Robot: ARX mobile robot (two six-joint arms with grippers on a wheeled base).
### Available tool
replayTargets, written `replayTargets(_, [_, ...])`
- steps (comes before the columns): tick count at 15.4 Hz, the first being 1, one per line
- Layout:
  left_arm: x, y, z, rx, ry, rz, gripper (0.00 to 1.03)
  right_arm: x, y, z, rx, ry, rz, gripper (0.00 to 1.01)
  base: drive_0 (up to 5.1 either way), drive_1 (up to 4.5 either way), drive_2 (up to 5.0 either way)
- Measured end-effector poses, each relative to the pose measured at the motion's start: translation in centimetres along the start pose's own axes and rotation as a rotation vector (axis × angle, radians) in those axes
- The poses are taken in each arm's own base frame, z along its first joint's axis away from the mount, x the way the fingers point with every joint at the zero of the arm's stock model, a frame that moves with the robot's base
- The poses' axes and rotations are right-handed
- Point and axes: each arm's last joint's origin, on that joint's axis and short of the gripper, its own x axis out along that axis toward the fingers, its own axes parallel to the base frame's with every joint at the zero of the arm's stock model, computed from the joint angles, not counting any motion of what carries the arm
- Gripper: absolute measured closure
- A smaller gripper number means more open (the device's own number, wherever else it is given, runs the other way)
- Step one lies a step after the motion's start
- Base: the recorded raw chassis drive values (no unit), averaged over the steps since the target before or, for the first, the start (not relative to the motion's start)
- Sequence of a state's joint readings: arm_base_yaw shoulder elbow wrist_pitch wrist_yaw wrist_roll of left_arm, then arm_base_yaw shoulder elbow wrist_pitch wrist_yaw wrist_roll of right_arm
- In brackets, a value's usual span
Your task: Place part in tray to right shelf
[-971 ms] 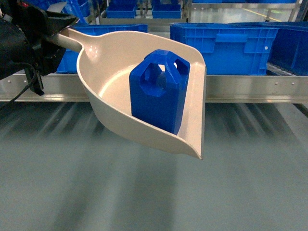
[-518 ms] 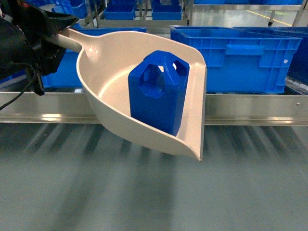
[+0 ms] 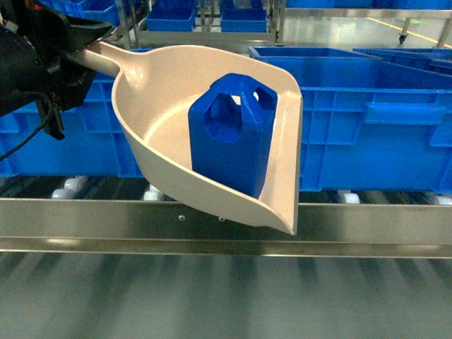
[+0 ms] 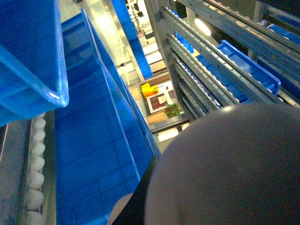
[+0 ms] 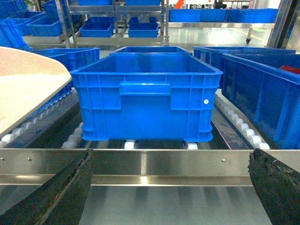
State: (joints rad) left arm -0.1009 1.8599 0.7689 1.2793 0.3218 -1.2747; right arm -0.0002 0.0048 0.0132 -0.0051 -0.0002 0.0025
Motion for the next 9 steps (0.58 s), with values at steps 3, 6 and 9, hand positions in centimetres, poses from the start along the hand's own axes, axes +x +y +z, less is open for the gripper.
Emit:
replayTargets(3, [0.0, 0.0, -0.01, 0.004, 0.009, -0.002, 0.9, 0.0, 0.0, 0.0, 0.0, 0.0, 0.0, 0.03, 0.0, 0.0, 0.0])
replayTargets(6, [0.0, 0.0, -0.03, 0.003, 0.01, -0.002, 0.9, 0.0, 0.0, 0.01, 0.0, -0.001, 0.0, 0.03, 0.0, 0.0, 0.0])
replayTargets(9, [0.01, -0.01, -0.02, 0.003, 0.009, -0.003, 0.9, 0.0, 0.0, 0.01, 0.0, -0.001, 0.0, 0.03, 0.0, 0.0, 0.0])
